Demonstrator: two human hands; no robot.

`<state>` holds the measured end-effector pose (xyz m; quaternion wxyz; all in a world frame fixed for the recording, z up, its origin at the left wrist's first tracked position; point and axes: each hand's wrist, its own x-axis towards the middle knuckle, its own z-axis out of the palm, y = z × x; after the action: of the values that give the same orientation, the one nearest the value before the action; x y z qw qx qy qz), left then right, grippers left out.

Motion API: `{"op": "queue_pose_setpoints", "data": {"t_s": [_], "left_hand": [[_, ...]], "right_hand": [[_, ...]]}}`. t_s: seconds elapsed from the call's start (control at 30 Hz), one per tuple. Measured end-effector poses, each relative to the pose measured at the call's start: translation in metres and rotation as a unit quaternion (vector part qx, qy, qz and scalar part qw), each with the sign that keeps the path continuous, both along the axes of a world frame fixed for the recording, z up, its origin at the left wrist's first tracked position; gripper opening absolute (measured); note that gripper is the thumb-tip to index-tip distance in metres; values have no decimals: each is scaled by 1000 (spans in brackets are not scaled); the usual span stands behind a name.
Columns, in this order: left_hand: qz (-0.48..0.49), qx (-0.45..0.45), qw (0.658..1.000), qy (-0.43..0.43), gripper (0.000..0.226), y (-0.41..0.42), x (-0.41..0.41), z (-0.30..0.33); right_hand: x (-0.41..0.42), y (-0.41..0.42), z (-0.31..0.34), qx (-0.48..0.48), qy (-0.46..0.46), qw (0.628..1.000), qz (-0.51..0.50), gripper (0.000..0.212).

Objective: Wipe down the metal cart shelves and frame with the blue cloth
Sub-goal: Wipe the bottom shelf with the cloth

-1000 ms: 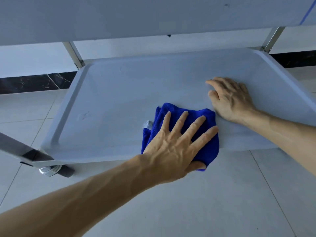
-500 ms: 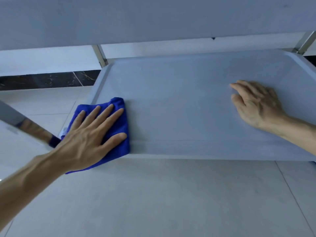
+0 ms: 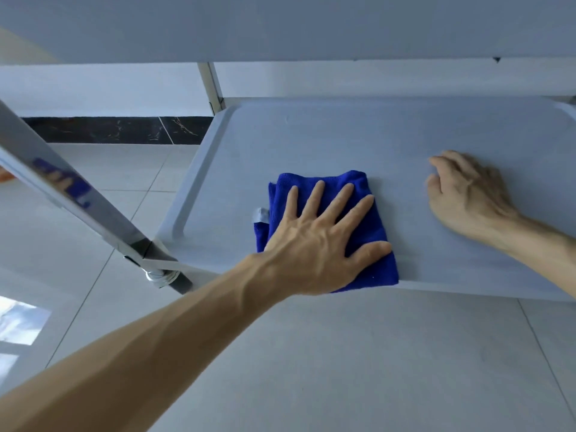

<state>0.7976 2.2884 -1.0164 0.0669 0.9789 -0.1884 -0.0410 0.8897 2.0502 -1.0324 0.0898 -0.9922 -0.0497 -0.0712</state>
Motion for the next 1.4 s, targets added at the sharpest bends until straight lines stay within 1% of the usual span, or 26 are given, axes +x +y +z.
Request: {"op": "queue_pose_setpoints", "data": {"t_s": [0.03, 0.07, 0.13, 0.2, 0.3, 0.4, 0.5, 0.57, 0.63, 0.7, 0.8, 0.87, 0.93, 1.0, 1.07, 1.13, 1.23, 1.3, 1.33, 1.4], "left_hand": [[-3, 0, 1000, -7, 82, 3, -2, -1], [1, 0, 1000, -15, 82, 7, -3, -1], [22, 6, 999, -33, 82, 21, -5, -2], [67, 18, 996, -48, 83, 42, -8, -3], [180, 27, 983, -33, 86, 93, -5, -2], [293, 33, 955, 6, 82, 136, 15, 2], [337, 19, 941, 10, 77, 140, 47, 1], [330, 23, 944, -5, 76, 124, 66, -1], [297, 22, 954, -11, 74, 92, 78, 0], [225, 11, 974, -11, 73, 50, 76, 0], [85, -2, 996, -21, 70, 8, 48, -1], [23, 0, 999, -34, 72, 15, 31, -2], [3, -9, 999, -52, 74, 39, 25, -2], [39, -11, 998, -56, 76, 70, 34, -2], [120, 3, 992, -44, 79, 103, 56, -1], [200, 24, 979, -33, 78, 128, 81, 0], [274, 22, 961, -14, 70, 132, 111, -1], [298, 20, 954, -6, 71, 116, 122, -1], [294, 20, 956, -4, 73, 104, 124, 0], [241, 17, 970, -2, 73, 75, 122, 0]], "right_hand": [[0, 2, 0, 8, -1, 1000, 10, 45], [-1, 4, -2, 14, -7, 1000, 26, 50], [-7, 9, -6, 11, -19, 998, 56, 72], [-10, 8, -9, -9, -20, 998, 65, 85], [-11, 7, -12, -24, -26, 998, 58, 86], [-14, 10, -11, -33, -27, 997, 58, 87], [-15, 13, -9, -31, -17, 998, 53, 90], [-16, 14, -9, -33, -15, 998, 49, 90], [-16, 13, -11, -33, -19, 998, 47, 89], [-16, 10, -11, -27, -21, 998, 46, 88], [-19, 6, -10, -13, -23, 998, 49, 88], [-22, 3, -9, -3, -24, 998, 51, 88], [-25, 0, -10, -2, -29, 998, 57, 86], [-28, -1, -11, -10, -33, 997, 65, 83], [-29, -1, -11, -18, -31, 997, 66, 82], [-30, 0, -13, -24, -32, 997, 67, 82], [-30, 1, -14, -25, -34, 996, 73, 81], [-29, 0, -14, -21, -35, 996, 77, 80], [-29, 0, -13, -20, -35, 996, 77, 80], [-29, -2, -13, -16, -31, 996, 77, 82]]}}
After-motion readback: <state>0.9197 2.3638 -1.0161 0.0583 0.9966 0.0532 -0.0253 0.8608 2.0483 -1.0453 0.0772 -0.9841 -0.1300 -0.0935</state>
